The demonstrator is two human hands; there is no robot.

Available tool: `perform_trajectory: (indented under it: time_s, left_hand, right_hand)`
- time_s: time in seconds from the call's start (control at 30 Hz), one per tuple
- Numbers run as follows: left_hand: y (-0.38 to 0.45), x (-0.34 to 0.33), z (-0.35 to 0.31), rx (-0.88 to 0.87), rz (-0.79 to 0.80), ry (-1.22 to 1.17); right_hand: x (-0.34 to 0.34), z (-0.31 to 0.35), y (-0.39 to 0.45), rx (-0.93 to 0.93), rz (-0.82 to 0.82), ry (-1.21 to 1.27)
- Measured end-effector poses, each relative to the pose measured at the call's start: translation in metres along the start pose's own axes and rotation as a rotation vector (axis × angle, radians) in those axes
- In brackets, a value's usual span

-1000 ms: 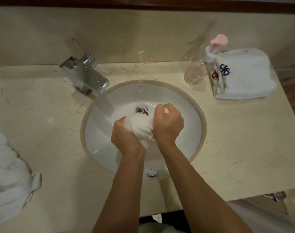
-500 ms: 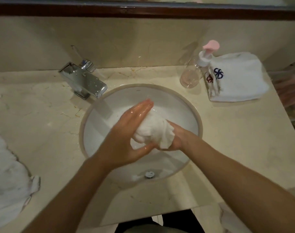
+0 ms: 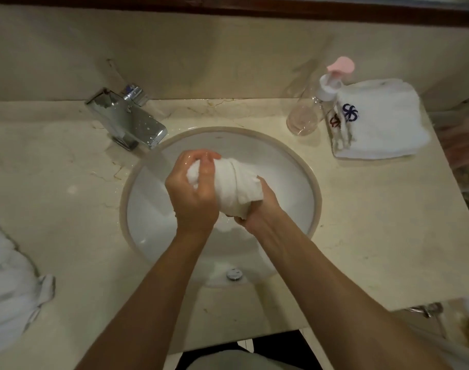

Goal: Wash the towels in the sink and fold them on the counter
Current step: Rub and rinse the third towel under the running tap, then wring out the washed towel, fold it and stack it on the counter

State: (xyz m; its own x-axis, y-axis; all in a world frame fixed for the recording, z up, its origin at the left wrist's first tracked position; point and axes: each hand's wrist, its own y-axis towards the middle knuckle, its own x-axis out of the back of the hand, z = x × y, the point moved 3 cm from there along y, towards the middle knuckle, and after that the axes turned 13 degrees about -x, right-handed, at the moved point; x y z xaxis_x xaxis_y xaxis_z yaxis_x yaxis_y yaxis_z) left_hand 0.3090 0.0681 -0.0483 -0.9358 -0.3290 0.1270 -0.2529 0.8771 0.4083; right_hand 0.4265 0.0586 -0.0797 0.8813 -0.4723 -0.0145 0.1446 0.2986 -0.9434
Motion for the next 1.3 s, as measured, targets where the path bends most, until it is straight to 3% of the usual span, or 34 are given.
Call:
perform_trajectory:
  time_s: [0.1,0.3,0.57,0.67,0.83,0.9,1.0,1.1,1.2,1.3]
  left_hand:
    - [-0.003,-0.004,0.010,0.157,-0.111,-0.037]
    - [-0.004,-0.008,0.028,0.402,-0.381,-0.094]
    - [-0.010,-0.009,0.036,0.514,-0.459,-0.133]
    - [0.000,-0.012,0.028,0.387,-0.317,-0.140]
    - [0.004,-0.007,-0.003,0.218,0.079,-0.205]
    - [0.003,-0.002,-0.006,0.371,0.248,-0.274]
    - [-0.008,-0.004,-0.024,0.788,0.489,-0.406]
    - [-0.022,-0.017,-0.049,0.831,0.512,-0.507]
    - [-0.028,-0.027,-0.070,0.632,0.480,-0.482]
    - [-0.038,-0.034,-0.085,0.504,0.588,-0.473]
  right_hand:
    - [0.002,-0.004,0.005,0.081,-0.095,0.091]
    - [-0.011,0.012,0.008,0.247,-0.296,-0.035]
    - [-0.013,0.018,0.005,0.360,-0.435,-0.189]
    - [-0.011,0.024,0.004,0.290,-0.351,-0.131]
    - [0.016,0.031,-0.024,0.203,-0.125,-0.133]
    - [0.034,0.037,-0.041,0.392,-0.209,-0.131]
    - [0.058,0.046,-0.073,0.915,-0.321,-0.152]
    - [0.075,0.041,-0.093,1.183,-0.322,-0.234]
    - [0.106,0.039,-0.098,1.098,-0.293,-0.113]
    - [0.147,0.054,-0.091,0.705,-0.264,-0.030]
